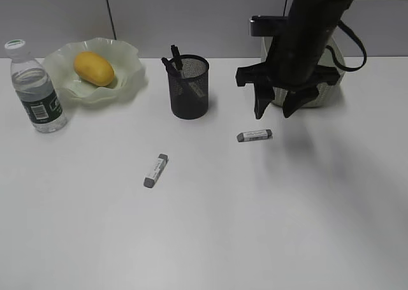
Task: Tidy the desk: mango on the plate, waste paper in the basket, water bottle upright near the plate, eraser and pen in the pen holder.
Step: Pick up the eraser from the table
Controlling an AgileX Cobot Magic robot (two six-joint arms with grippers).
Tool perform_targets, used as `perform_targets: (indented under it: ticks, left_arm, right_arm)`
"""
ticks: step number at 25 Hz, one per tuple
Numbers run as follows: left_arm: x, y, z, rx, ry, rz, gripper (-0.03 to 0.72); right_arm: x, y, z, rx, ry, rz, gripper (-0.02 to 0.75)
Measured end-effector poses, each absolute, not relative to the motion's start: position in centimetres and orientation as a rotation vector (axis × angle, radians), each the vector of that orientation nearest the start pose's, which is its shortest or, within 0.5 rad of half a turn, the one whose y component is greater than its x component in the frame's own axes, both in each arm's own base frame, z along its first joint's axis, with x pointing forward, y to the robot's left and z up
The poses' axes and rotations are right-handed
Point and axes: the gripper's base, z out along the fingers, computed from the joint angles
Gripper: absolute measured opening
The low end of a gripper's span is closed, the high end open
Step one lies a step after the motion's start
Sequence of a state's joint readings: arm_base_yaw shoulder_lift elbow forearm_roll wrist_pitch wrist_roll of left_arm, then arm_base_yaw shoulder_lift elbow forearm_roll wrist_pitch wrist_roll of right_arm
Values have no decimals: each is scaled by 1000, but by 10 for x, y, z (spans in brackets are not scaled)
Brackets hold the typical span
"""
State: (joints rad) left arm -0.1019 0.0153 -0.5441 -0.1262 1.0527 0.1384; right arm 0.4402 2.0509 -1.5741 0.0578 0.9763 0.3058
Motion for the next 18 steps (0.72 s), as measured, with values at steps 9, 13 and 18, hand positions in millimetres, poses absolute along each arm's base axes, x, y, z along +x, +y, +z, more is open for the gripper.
perform_targets:
  ticks: [9, 13, 18]
  left_arm:
    - [-9, -9, 291, 247, 1988, -127, 354]
    - [-9, -9, 290, 248, 1989, -127, 353]
    - [-9, -9, 290, 248, 1989, -128, 353]
  right_arm:
    - [396, 192, 172, 387, 2879, 314, 428]
    - [401, 196, 162, 548, 2846, 364, 428]
    - [403, 196, 143, 639, 2870, 327, 428]
